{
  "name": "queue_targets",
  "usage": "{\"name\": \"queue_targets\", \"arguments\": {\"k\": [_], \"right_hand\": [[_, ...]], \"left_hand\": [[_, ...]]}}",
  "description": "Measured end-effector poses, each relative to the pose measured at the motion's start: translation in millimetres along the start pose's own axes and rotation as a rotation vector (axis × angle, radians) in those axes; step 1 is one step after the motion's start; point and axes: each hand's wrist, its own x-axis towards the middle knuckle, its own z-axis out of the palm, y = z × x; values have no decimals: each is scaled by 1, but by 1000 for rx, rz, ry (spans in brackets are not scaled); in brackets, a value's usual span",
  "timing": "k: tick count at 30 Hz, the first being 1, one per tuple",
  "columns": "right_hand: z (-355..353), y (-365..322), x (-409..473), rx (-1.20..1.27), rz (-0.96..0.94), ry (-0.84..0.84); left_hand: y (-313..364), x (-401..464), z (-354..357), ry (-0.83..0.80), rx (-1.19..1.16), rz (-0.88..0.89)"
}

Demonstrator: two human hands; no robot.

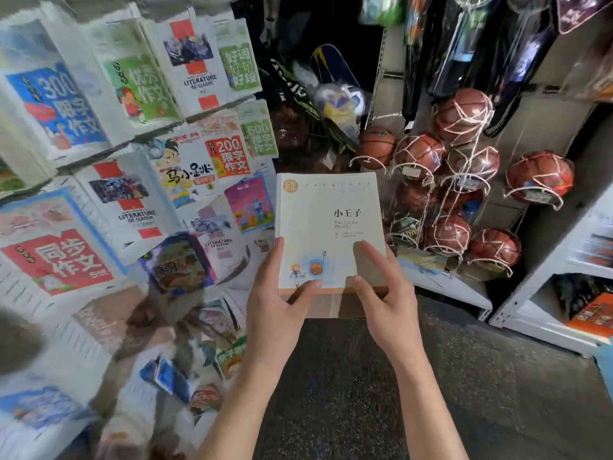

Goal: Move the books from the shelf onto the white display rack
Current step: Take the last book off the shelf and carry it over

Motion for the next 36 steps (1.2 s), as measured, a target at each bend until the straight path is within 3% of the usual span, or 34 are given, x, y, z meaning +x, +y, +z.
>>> {"name": "queue_targets", "arguments": {"k": [13, 28, 36], "right_hand": [[-6, 95, 208, 51, -12, -209], [99, 186, 465, 100, -9, -231], [152, 242, 546, 140, -38, -274]], "left_hand": [[-54, 161, 112, 142, -114, -89], [-186, 400, 160, 3, -28, -112], [-250, 486, 193, 58, 0, -222]]}}
